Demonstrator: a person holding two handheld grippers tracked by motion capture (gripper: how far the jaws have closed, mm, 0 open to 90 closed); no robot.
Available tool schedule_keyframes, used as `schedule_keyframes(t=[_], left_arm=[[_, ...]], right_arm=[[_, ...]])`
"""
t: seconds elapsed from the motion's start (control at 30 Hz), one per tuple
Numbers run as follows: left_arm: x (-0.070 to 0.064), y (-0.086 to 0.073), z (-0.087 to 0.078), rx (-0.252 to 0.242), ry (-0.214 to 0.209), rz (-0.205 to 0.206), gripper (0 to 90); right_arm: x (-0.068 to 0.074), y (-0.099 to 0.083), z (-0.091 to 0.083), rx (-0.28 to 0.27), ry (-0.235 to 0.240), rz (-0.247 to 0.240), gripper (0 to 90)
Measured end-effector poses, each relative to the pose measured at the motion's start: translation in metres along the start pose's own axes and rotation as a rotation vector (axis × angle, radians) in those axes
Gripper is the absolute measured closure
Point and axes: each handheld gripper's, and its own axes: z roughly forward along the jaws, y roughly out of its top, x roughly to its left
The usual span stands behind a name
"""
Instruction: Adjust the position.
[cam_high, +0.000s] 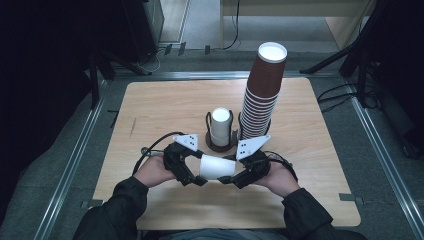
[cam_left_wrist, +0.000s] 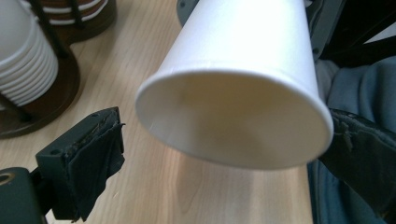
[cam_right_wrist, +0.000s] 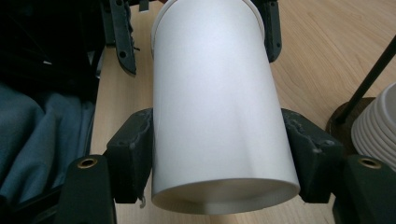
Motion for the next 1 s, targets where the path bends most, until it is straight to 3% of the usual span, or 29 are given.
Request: schedule_keyframes(t=[0.13,0.33,1.0], left_arm=[[-0.001,0.002,0.003,0.0,-0.001,0.0,4.6],[-0.001,0.003,-0.002,-0.052,-0.01,-0.002,13.8],[-0.006,0.004,-0.008,-0.062,-0.014,0.033,27.3]], right_arm=[[0.0,0.001,0.0,-0.018,0.017,0.003,32.9],[0.0,0.001,-0.001,-0.032,0.024,0.001,32.9],[-0.001,0.001,-0.003,-0.043,0.044,0.014,34.3]])
